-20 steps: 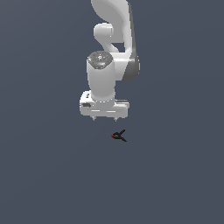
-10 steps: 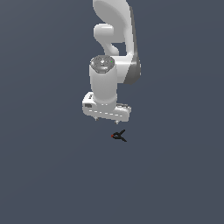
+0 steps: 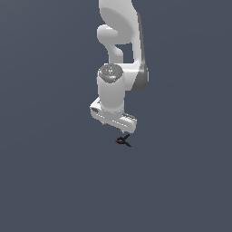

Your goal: Pick up the object and move it to a goal position.

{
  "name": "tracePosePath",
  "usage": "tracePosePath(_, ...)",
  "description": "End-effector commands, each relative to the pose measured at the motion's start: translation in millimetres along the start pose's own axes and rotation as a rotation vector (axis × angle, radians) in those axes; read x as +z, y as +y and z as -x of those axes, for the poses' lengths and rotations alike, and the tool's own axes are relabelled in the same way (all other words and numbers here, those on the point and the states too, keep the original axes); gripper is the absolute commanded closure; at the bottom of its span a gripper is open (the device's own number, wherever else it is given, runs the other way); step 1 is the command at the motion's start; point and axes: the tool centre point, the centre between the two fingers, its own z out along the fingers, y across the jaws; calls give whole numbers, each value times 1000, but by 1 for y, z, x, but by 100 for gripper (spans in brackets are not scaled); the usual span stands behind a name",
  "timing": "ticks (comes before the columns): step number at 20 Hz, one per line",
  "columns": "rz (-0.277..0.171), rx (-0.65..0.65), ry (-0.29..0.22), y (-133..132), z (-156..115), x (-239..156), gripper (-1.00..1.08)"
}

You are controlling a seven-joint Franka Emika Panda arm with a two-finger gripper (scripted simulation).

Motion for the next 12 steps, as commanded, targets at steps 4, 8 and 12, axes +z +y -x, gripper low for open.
tracePosePath(4,-2,143,-2,-7,2,10,-92)
tracePosePath(8,-2,246,-3,-12,3,18,-92)
tracePosePath(12,-2,348,-4,-17,5,26,-92)
